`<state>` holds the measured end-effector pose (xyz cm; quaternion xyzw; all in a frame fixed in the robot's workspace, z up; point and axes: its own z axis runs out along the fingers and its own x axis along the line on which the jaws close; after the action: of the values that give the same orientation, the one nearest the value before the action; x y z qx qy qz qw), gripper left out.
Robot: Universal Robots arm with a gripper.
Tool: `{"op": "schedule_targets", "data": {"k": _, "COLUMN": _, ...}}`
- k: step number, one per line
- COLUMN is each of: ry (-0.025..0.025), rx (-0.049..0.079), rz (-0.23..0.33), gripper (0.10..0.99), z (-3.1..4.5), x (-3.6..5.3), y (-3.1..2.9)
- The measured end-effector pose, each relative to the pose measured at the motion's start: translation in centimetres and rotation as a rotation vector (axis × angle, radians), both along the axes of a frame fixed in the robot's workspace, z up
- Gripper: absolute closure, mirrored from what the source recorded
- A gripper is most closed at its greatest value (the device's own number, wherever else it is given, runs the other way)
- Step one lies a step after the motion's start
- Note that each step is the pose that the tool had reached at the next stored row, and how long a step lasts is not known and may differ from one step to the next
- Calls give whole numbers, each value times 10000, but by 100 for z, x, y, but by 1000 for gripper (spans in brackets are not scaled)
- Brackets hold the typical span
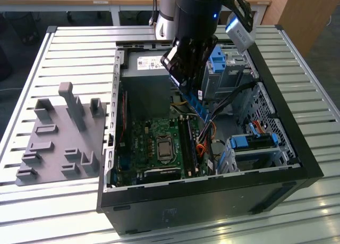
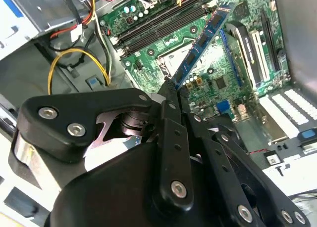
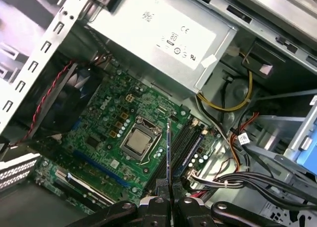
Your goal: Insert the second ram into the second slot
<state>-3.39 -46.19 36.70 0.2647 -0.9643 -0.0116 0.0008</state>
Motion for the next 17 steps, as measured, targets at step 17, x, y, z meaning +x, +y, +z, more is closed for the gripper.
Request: {"op": "schedule_targets", "data": {"k": 17, "ry": -1, "rx": -9, "rz": -2169, "gripper": 949, "z": -7, "x": 0, "y": 0}}
